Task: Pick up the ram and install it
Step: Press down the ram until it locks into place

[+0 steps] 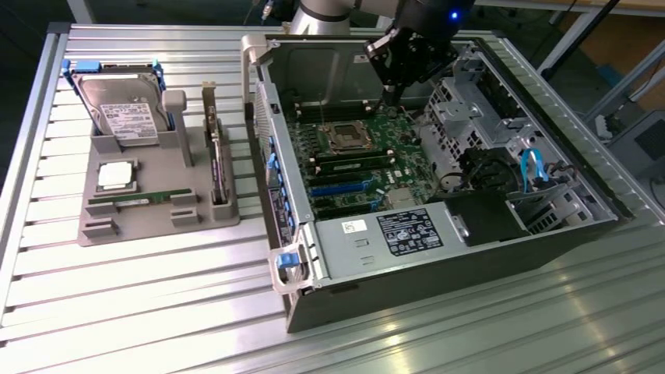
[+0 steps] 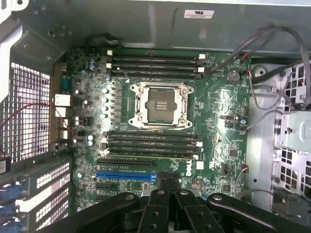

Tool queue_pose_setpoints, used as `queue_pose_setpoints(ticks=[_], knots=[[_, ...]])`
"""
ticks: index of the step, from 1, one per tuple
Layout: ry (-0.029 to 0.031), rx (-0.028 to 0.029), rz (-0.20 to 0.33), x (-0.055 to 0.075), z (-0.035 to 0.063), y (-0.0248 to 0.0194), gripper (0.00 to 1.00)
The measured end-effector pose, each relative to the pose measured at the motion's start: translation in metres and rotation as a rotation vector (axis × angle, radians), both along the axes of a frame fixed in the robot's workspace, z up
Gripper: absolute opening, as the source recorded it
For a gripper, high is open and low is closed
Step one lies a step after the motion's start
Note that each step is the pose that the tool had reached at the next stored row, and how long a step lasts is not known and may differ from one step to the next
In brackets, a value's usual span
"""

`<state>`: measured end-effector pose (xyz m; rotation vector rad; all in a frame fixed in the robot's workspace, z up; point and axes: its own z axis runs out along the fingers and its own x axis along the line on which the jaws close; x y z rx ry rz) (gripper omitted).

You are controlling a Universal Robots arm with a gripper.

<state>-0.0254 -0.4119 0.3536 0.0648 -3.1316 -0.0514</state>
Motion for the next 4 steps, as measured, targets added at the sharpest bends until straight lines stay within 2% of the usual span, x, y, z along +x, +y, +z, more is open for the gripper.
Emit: queue_pose_setpoints(ticks=[4], knots=[[0.0000,0.0000,0.000,0.0000,0.0000,0.0000,0.10]])
